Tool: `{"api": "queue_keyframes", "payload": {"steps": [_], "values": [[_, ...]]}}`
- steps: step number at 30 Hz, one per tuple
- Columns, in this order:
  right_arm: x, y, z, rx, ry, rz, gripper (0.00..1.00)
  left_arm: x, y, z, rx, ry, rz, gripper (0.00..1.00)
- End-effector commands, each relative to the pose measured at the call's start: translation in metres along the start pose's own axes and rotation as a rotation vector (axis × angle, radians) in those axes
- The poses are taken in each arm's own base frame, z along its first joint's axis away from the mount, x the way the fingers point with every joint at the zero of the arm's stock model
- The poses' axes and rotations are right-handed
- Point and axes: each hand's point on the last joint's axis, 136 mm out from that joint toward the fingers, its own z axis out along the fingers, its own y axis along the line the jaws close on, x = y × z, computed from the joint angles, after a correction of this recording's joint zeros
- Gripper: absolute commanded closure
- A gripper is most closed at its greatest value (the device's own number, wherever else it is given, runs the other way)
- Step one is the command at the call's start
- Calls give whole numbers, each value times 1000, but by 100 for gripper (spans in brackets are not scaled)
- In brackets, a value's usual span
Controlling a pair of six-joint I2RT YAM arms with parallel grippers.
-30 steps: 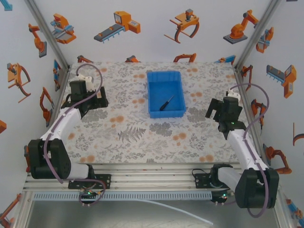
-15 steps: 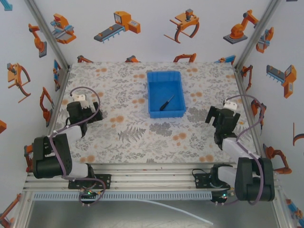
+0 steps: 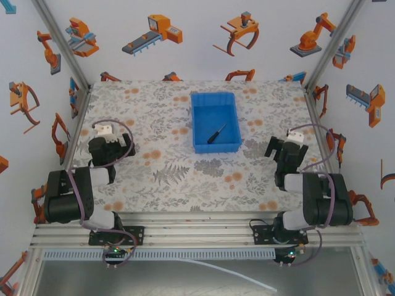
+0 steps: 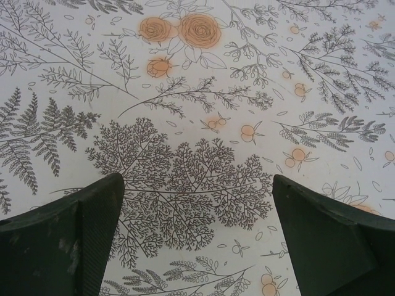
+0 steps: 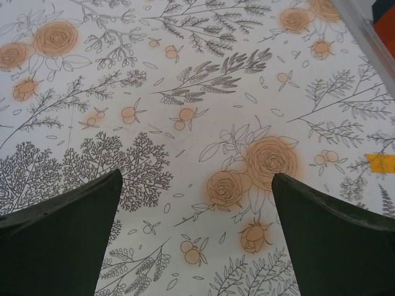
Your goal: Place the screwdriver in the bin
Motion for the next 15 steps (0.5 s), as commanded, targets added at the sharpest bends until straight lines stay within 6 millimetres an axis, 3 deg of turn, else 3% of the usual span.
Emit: {"api": "queue_keyframes", "payload": {"steps": [1,7,15], "values": [[-24,6,0,-35,-102,6,1,-3,-6,1,38,-77,28,3],[-12,17,17,-75,-34,-32,1,1,-7,6,19,-4,46,3],[-13,21,18,-89,-31,-41,1,1,-8,11,-29,7,77,3]]}}
